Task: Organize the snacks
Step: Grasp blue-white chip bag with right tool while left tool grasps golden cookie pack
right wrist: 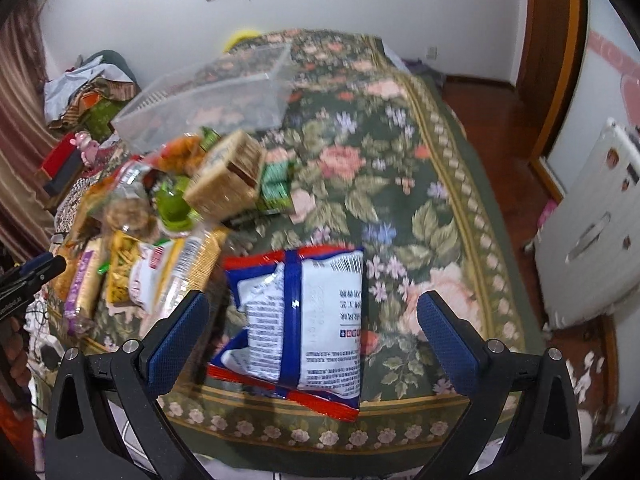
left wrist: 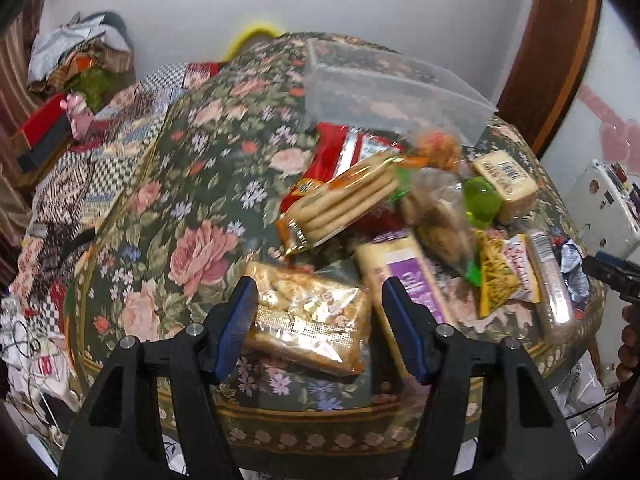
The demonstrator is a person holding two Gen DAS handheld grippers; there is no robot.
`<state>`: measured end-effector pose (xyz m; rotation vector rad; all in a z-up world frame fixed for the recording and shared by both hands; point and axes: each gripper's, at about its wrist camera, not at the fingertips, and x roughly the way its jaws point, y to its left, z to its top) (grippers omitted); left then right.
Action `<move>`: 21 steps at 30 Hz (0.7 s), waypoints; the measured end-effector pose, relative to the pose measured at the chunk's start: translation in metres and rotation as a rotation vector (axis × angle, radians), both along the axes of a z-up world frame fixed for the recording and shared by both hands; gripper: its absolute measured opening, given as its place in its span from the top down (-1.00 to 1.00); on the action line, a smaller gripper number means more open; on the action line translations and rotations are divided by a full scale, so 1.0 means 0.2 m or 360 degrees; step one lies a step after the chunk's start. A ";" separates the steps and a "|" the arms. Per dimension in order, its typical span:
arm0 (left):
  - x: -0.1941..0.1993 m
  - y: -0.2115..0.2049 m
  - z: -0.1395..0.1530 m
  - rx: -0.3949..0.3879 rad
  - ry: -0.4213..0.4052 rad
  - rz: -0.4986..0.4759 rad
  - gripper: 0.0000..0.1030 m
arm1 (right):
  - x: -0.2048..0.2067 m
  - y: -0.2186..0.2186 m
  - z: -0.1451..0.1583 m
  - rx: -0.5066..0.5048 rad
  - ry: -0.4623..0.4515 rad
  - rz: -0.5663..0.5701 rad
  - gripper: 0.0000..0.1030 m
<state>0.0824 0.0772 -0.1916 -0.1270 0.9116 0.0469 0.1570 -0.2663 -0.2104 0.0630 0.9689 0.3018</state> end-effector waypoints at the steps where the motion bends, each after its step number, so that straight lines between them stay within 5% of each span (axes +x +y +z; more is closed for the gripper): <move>1: 0.00 0.01 -0.01 0.0010 0.0001 0.0004 -0.29 | 0.01 -0.01 -0.02 0.0012 0.0026 -0.0003 -0.99; 6: 0.02 0.00 -0.05 0.0076 0.0014 -0.0022 -0.69 | 0.04 -0.02 -0.09 0.0043 0.0113 -0.0007 -0.97; 10: 0.04 0.03 -0.08 0.0106 0.0025 0.0024 -0.69 | 0.05 -0.01 -0.14 0.0077 0.0163 0.0012 -0.91; 13: 0.06 0.10 -0.12 -0.0048 0.0083 0.0057 -0.67 | 0.05 0.00 -0.16 0.0077 0.0175 0.0029 -0.84; 18: 0.07 0.13 -0.16 -0.0087 0.0107 0.0096 -0.47 | 0.05 0.02 -0.15 0.0047 0.0153 0.0052 -0.37; 21: 0.07 0.11 -0.15 -0.0091 0.0096 0.0078 -0.45 | 0.06 0.02 -0.15 0.0042 0.0141 0.0064 -0.31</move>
